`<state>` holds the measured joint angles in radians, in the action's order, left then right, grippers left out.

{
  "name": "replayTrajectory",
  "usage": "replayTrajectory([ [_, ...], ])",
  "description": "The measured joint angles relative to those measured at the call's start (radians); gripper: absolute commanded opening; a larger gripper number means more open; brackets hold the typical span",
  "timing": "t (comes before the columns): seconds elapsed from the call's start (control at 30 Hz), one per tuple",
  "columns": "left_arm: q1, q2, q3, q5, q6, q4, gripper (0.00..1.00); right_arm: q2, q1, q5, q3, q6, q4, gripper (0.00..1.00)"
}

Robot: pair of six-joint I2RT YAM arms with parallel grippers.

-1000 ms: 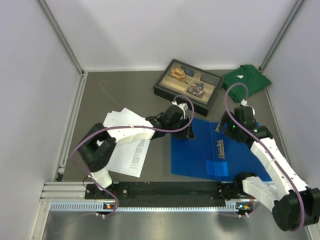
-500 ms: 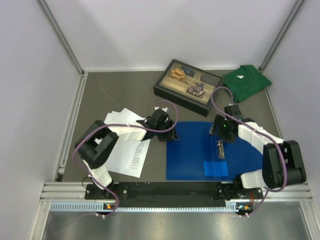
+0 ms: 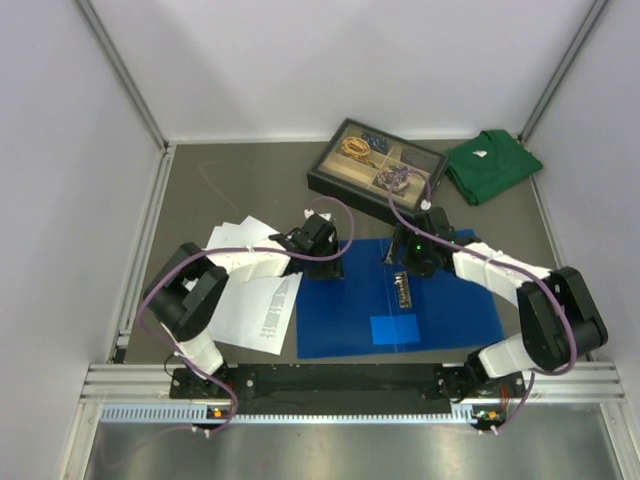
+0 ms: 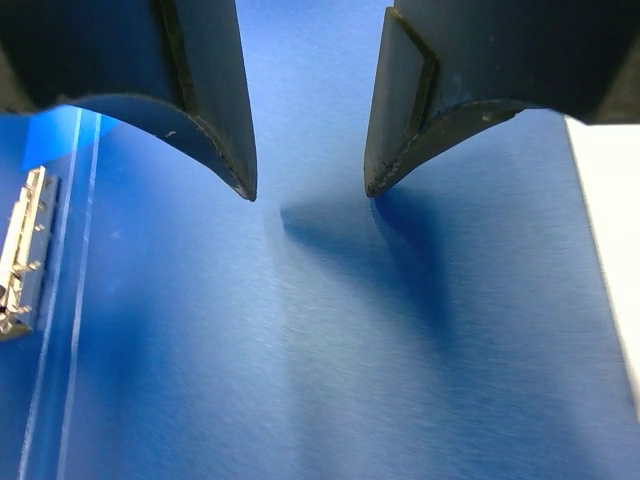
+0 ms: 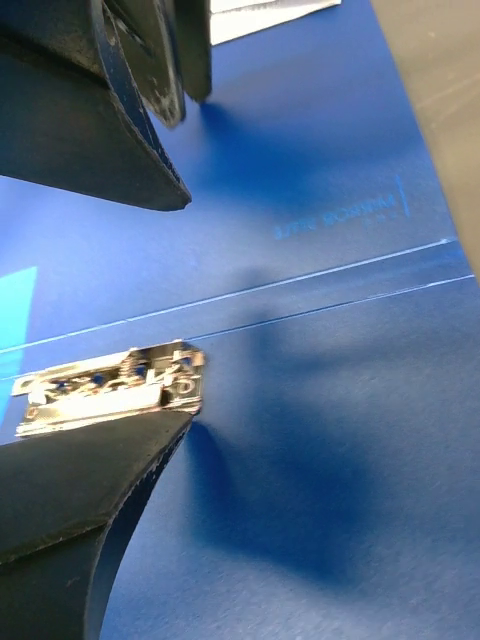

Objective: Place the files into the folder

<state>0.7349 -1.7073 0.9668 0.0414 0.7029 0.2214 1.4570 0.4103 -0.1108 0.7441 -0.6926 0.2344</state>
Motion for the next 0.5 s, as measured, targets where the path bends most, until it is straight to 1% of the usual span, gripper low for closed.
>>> replayTrajectory([
  [0.17,0.013,-0.030,0.023,0.041,0.001,-0.003,0.51,-0.103,-0.035,0.021,-0.019,-0.005,0.065,0.81],
  [0.27,0.016,-0.050,0.042,0.047,0.000,-0.008,0.52,-0.159,-0.130,0.018,-0.071,0.001,0.057,0.80],
  [0.33,0.022,-0.063,0.060,0.043,-0.006,-0.005,0.54,-0.168,-0.197,0.013,-0.120,0.011,0.051,0.79],
  [0.4,0.044,-0.082,0.093,0.026,-0.019,0.007,0.56,-0.166,-0.238,0.002,-0.142,0.024,0.063,0.78],
  [0.5,0.098,-0.117,0.159,0.011,-0.016,0.040,0.55,-0.181,-0.219,-0.019,-0.144,0.046,0.099,0.78],
])
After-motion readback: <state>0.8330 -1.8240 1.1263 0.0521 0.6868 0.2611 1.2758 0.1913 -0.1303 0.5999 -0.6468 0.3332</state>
